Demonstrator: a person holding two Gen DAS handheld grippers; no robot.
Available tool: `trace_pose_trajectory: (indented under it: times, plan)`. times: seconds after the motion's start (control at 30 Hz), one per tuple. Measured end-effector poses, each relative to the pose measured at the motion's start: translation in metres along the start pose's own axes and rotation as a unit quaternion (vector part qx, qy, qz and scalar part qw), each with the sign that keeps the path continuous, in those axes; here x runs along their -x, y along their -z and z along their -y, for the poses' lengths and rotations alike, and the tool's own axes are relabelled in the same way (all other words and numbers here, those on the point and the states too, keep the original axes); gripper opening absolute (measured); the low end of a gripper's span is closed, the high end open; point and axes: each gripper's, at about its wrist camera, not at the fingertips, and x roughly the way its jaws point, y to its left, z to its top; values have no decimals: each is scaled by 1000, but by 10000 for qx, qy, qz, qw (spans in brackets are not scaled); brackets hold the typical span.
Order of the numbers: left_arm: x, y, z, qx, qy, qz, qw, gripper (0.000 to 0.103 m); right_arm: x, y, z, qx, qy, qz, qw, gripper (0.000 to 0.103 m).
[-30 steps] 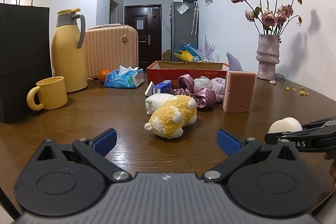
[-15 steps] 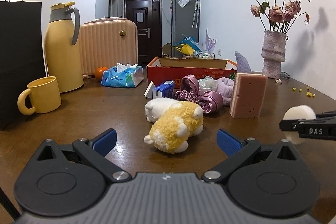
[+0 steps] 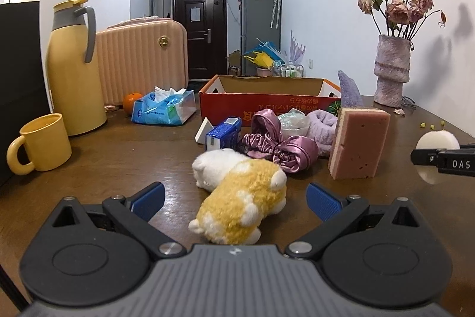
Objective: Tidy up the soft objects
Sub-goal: 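Grasp the yellow-white plush toy with the left gripper while the right gripper holds the foam roll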
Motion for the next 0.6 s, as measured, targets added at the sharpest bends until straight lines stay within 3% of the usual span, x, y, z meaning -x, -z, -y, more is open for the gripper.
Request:
trace_pose_trajectory:
  times: [0.6]
  plan:
    - [-75,-19,22,-57,-219,-724,9971,103,-22,-3,23,-398,-115,161,9990,29]
